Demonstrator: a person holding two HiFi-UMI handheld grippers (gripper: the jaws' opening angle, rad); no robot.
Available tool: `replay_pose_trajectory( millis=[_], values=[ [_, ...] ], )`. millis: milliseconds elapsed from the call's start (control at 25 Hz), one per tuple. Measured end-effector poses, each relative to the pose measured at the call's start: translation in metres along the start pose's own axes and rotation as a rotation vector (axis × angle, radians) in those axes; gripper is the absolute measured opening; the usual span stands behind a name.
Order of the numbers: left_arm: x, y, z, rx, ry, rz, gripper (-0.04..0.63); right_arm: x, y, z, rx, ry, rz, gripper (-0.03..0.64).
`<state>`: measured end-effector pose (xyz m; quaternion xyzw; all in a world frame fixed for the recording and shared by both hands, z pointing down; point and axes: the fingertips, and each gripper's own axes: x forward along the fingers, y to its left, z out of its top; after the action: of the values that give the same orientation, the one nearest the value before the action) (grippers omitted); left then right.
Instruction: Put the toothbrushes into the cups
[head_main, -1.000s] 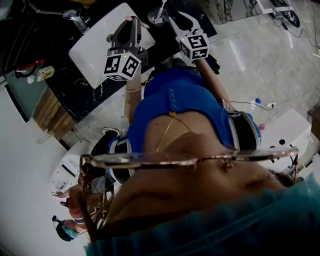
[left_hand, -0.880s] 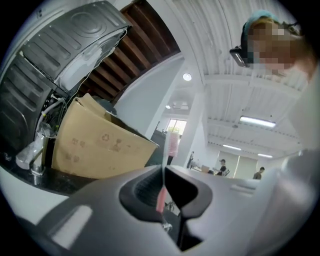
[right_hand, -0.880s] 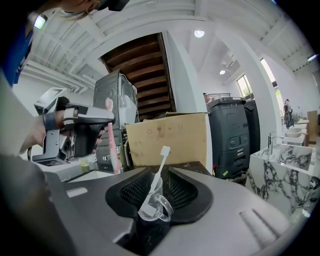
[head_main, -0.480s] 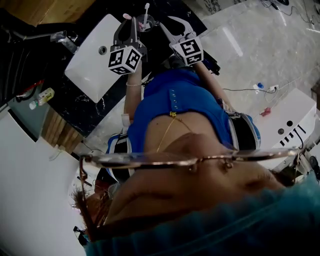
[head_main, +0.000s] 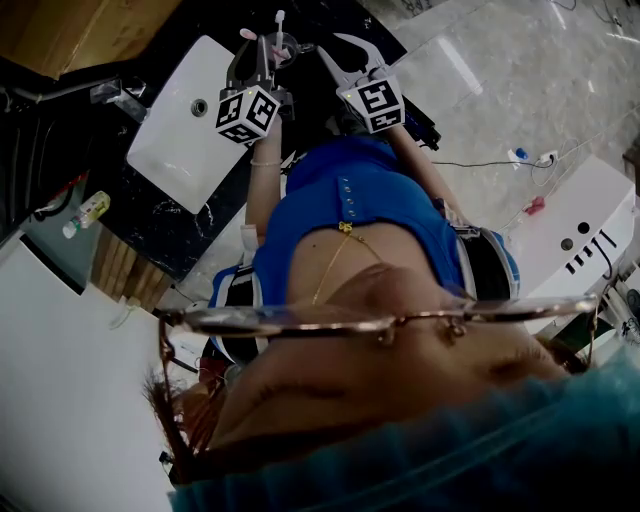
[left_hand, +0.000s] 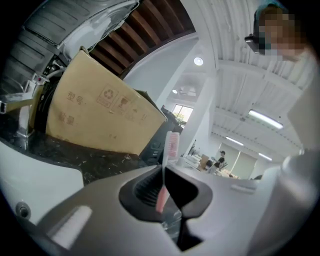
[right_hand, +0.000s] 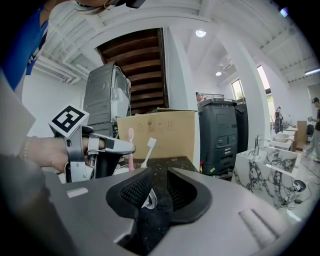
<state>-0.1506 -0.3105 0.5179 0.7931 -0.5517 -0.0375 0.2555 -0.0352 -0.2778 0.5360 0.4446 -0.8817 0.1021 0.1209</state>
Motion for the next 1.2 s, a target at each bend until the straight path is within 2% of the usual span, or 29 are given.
replay_pose_trajectory(
  millis=[280,480,640,840,1000,1200],
  values=[
    [-0.001,0.006,-0.005,0.005,0.032,0.032,0.023,-0.002,0.000,-0.001,0.016,0.000,-0.003,0.098],
    [-0.004,0.010,-0.010,-0.018,0.036,0.041,0.058,-0.001,0.001,0.000,0.013,-0.002,-0.009,0.098],
    [-0.005,0.014,-0.009,-0.016,0.037,0.052,0.128,-0.001,0.000,0.002,0.015,-0.010,-0.004,0.100],
    [-0.009,0.019,-0.013,-0.016,0.054,0.076,0.176,0.002,0.002,0.003,0.029,-0.012,0.010,0.114],
    [-0.016,0.021,-0.018,-0.018,0.068,0.097,0.201,0.005,0.005,0.005,0.029,-0.014,0.032,0.128],
    [-0.033,0.024,-0.015,-0.020,0.040,0.133,0.206,0.008,0.014,0.010,0.017,-0.021,0.066,0.137]
  ],
)
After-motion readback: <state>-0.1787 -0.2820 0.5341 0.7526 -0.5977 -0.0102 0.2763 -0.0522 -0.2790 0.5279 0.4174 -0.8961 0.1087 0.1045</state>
